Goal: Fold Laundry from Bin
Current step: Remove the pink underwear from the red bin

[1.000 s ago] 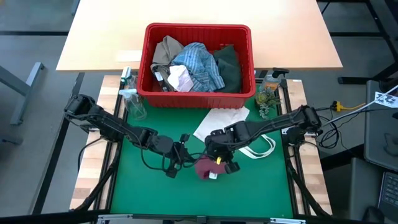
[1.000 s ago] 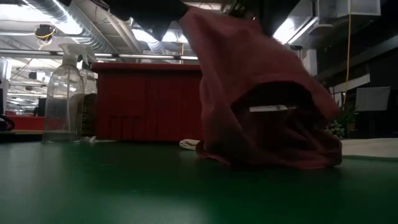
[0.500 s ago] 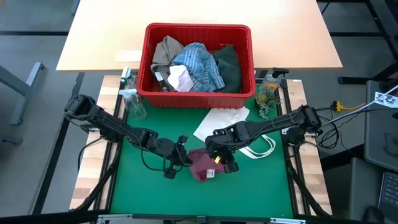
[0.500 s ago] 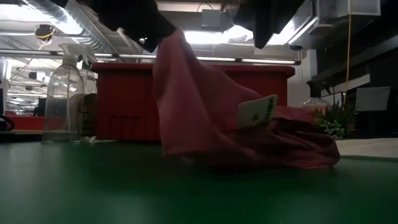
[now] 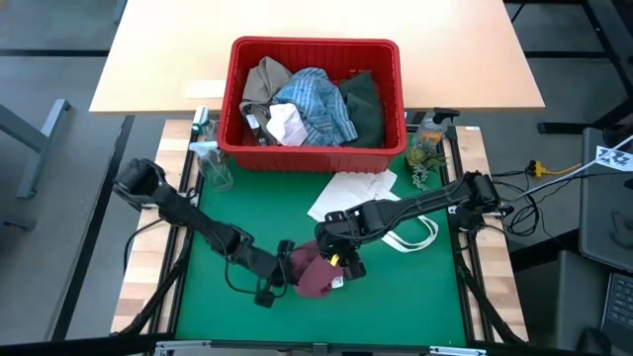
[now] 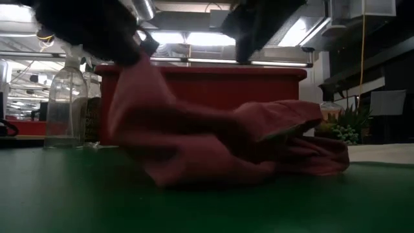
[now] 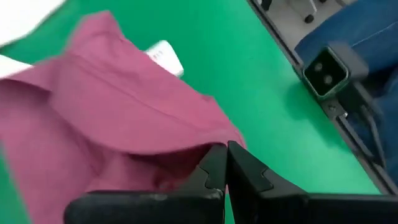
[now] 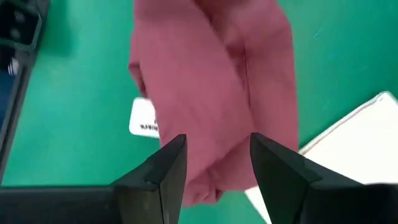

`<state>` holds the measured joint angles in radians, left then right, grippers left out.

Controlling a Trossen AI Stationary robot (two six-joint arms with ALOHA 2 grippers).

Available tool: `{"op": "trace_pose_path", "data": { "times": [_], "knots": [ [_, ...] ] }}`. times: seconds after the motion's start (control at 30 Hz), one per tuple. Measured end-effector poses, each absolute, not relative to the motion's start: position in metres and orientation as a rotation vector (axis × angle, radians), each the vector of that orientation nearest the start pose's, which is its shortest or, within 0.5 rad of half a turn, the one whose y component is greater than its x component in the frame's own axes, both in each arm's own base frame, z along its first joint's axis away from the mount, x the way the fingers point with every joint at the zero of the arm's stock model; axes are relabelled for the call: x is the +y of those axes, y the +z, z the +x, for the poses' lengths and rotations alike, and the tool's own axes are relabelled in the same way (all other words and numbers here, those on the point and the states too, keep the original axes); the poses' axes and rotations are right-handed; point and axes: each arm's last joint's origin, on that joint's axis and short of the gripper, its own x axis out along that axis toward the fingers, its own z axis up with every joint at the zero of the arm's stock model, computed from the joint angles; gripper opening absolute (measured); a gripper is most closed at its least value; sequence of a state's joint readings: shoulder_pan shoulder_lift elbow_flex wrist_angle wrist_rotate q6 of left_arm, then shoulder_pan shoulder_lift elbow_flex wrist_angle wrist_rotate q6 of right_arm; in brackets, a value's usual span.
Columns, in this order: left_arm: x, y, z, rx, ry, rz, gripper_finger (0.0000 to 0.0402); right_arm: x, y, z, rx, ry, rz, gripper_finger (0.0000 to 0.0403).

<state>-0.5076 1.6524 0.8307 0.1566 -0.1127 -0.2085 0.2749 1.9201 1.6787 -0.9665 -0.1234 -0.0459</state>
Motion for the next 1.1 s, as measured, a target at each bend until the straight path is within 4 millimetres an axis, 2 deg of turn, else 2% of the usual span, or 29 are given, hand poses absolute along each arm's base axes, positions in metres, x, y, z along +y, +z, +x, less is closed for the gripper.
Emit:
{"op": "trace_pose_path", "data": {
  "times": [0.1,0.27,0.53,0.8,0.9,1.1],
  "knots": [
    [-0.169,0.153,0.290,0.674,-0.327,0.020,0.0000,0.112,0.253,0.386,1.202,0.402,-0.170,0.0176],
    [-0.182,0.138,0.289,0.677,-0.337,0.043,0.0000,0.115,0.237,0.394,1.212,0.429,-0.210,0.0176],
    [-0.189,0.132,0.285,0.695,-0.350,0.053,0.0000,0.118,0.203,0.405,1.272,0.482,-0.285,0.0176],
    [-0.189,0.132,0.284,0.703,-0.336,0.013,0.0000,0.118,0.204,0.407,1.237,0.564,-0.390,0.0176],
    [-0.192,0.132,0.282,0.703,-0.345,0.017,0.0000,0.120,0.204,0.405,1.243,0.615,-0.326,0.0176],
    [-0.197,0.132,0.279,0.704,-0.362,0.023,0.0000,0.131,0.195,0.403,1.297,0.788,-0.026,0.0176]
  ]
}}
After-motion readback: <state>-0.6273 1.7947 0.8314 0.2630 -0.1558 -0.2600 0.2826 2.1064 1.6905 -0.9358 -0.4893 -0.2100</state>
